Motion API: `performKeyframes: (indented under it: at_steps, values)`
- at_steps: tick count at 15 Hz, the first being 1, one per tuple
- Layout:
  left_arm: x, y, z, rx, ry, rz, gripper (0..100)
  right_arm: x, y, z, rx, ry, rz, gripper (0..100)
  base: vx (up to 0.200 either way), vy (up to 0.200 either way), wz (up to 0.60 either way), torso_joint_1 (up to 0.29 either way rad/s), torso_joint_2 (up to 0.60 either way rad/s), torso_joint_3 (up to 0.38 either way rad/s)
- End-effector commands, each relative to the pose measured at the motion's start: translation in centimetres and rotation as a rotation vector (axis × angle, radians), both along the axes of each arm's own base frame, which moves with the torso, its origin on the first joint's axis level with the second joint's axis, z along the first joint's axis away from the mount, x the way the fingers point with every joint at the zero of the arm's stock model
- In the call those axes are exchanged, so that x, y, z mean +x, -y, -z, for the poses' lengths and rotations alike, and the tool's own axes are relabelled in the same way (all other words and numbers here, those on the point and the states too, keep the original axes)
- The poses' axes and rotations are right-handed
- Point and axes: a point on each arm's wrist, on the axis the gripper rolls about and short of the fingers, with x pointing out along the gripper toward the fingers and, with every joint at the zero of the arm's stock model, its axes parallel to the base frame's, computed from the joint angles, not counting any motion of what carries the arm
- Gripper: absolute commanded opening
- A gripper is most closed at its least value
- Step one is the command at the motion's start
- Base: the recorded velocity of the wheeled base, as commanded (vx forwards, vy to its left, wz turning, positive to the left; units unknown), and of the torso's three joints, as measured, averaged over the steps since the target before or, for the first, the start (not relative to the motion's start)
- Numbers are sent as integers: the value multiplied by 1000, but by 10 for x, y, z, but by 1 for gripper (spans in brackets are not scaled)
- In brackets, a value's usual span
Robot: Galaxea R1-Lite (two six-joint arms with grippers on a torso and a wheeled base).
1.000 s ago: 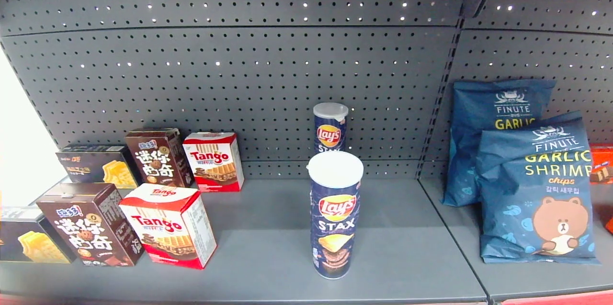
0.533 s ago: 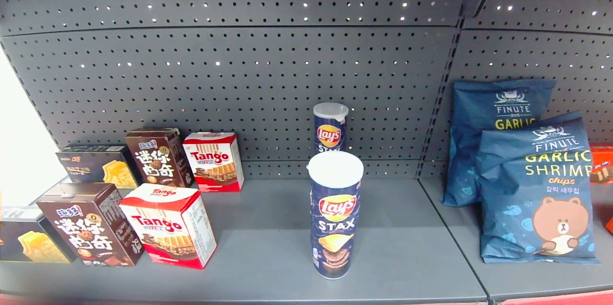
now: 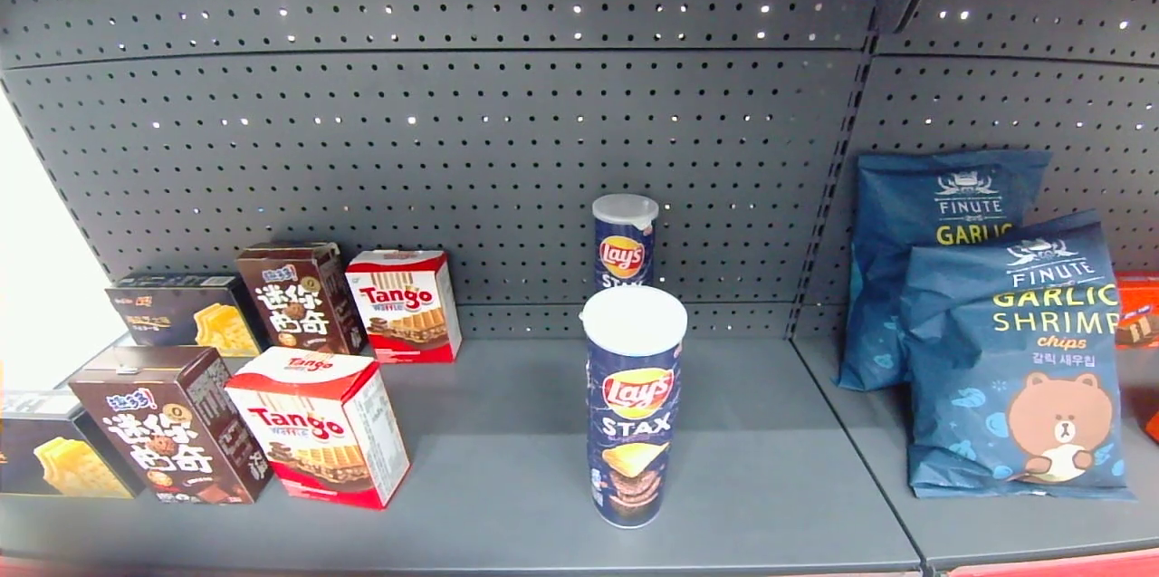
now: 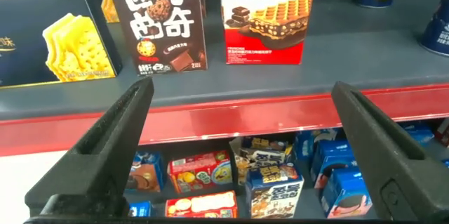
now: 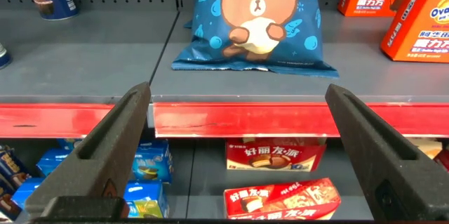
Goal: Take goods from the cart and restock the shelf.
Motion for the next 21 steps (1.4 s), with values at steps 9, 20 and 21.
performKeyframes:
  at_steps: [9, 20, 21]
  values:
    - [0, 0, 0, -2, 0, -3, 100, 0, 0, 0, 0, 0, -1, 100, 0, -22, 0, 0, 1, 0]
    - [0, 0, 0, -3, 1, -1, 100, 0, 0, 0, 0, 0, -1, 100, 0, 36, 0, 1, 0, 1]
    - [0, 0, 0, -2, 2, -1, 100, 0, 0, 0, 0, 0, -1, 100, 0, 0, 0, 0, 0, 0]
